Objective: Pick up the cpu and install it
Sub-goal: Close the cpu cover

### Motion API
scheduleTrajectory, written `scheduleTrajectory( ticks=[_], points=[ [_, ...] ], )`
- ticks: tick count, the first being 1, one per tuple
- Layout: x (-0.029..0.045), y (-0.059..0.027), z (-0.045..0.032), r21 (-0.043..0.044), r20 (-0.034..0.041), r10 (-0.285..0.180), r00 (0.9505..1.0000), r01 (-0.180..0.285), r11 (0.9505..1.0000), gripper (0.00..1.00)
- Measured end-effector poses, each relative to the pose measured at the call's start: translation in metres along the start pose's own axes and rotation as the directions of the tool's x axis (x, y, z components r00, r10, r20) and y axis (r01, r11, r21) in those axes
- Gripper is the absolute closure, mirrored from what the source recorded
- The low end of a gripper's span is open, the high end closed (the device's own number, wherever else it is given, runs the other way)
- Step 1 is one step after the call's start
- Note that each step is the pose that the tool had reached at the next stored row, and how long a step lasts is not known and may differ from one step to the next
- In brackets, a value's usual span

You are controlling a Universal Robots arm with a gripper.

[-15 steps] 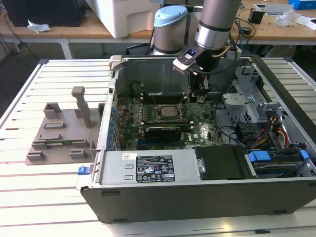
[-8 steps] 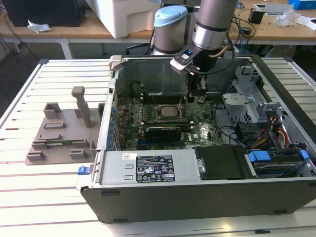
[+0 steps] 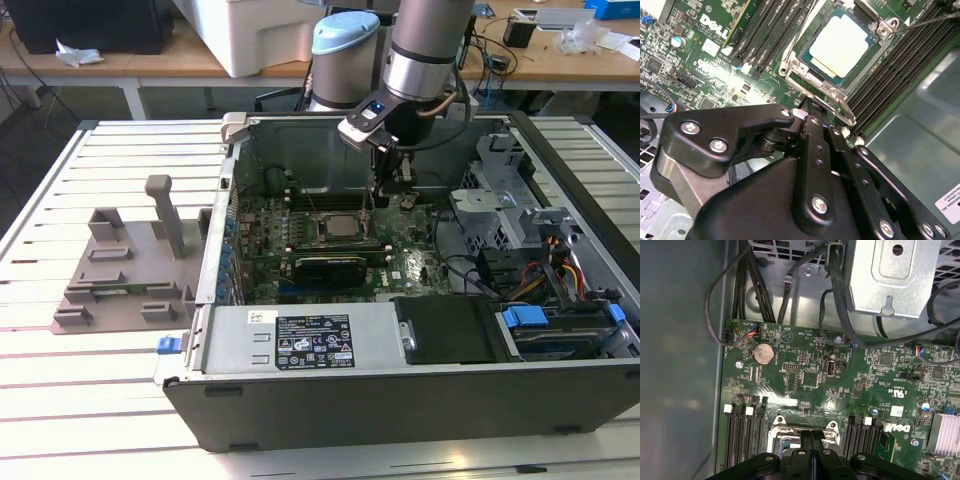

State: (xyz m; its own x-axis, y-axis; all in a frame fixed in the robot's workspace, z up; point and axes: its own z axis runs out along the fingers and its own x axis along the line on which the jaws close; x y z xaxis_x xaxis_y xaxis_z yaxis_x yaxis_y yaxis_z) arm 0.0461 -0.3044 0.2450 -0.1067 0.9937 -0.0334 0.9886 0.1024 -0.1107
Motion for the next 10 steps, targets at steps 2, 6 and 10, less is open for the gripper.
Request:
scheduleTrajectory(
  ticks=[2,6,10],
  points=[
    [0.0002,-0.0015,0.0002,-0.0001,0.0,0.0,1.0,0.0,1.0,0.89],
    [0.0007,-0.0066,0.0007,-0.0001,0.0,0.0,1.0,0.0,1.0,0.89],
    [0.0013,-0.012,0.0013,-0.0001,0.0,0.0,1.0,0.0,1.0,0.89]
  ],
)
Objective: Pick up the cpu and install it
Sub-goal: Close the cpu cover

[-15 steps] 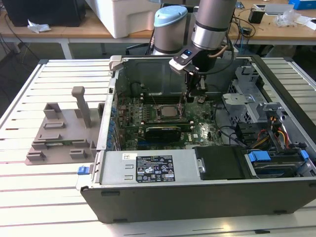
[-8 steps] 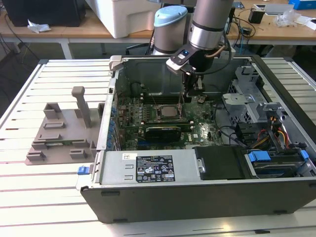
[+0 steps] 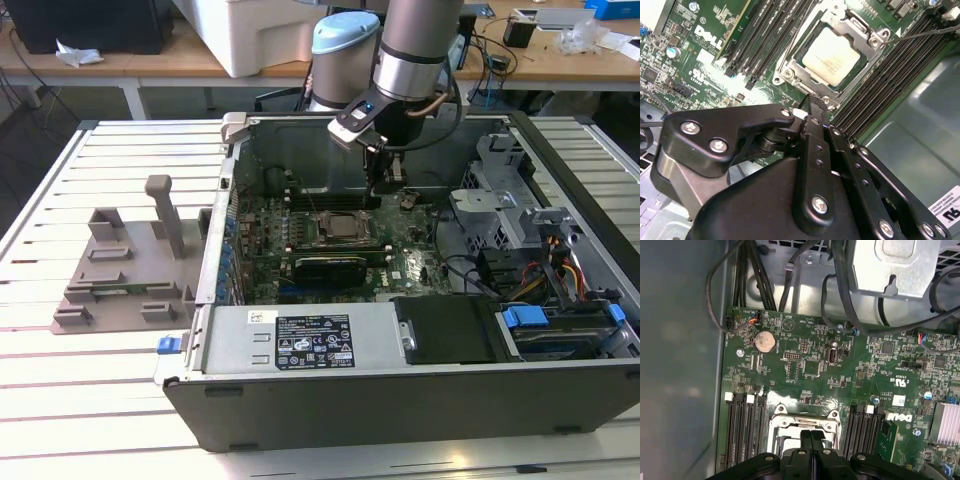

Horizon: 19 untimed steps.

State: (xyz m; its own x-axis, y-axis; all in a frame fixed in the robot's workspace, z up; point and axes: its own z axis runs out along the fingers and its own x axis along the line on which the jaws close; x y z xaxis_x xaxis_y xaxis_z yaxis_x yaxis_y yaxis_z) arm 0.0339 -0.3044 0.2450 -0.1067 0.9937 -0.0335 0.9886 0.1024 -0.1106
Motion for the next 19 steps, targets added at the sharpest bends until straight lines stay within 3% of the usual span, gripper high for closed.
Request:
scheduleTrajectory(
  ticks=[19],
  points=[
    [0.0032,-0.0293,0.0032,-0.0001,-0.0001,0.0,1.0,0.0,1.0,0.89]
  ],
)
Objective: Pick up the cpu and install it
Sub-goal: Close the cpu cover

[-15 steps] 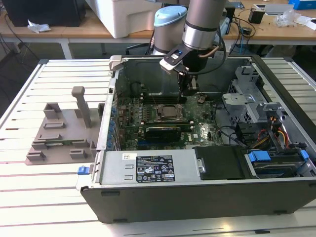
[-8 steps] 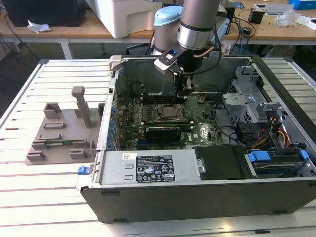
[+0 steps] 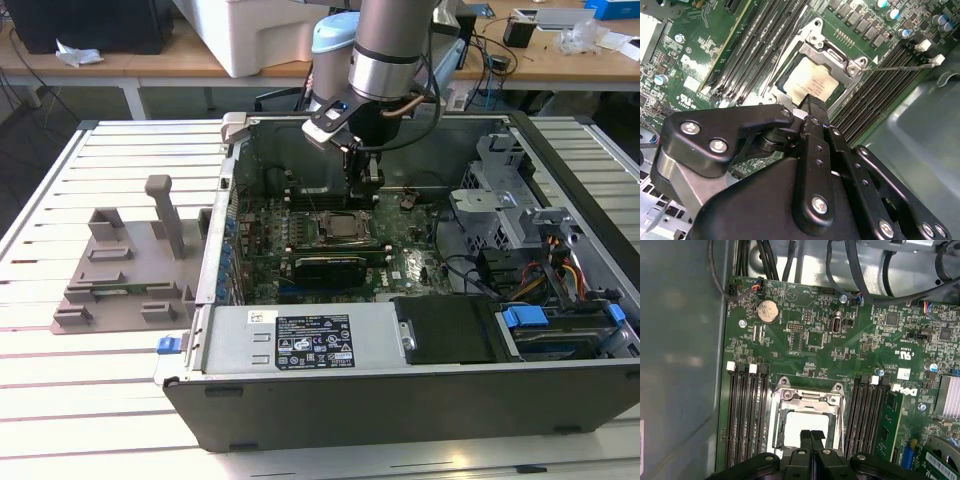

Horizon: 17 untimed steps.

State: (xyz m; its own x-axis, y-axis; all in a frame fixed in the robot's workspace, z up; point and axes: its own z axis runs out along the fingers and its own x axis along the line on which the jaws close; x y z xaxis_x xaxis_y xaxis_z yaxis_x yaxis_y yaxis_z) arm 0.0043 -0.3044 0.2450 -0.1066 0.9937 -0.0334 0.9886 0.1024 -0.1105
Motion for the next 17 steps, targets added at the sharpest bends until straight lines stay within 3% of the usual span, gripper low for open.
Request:
scheduleTrajectory(
  ticks=[17],
  points=[
    [0.002,-0.0183,0.0021,0.0001,0.0001,0.0,1.0,0.0,1.0,0.89]
  ],
)
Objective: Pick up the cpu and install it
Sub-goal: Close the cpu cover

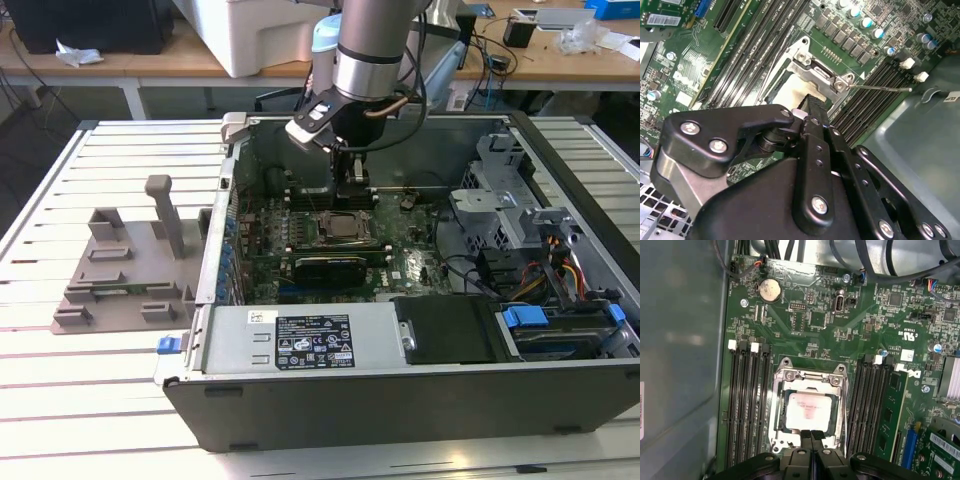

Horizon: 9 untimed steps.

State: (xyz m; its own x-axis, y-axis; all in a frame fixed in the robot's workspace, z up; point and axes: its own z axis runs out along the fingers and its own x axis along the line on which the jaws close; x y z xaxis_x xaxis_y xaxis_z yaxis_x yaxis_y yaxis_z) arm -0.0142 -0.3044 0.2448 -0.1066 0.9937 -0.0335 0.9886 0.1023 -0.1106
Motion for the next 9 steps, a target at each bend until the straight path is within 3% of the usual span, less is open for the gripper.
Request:
scheduleTrajectory(
  ticks=[9],
  points=[
    [0.0008,-0.0072,0.0011,0.0,0.0,0.0,1.0,0.0,1.0,0.89]
  ],
)
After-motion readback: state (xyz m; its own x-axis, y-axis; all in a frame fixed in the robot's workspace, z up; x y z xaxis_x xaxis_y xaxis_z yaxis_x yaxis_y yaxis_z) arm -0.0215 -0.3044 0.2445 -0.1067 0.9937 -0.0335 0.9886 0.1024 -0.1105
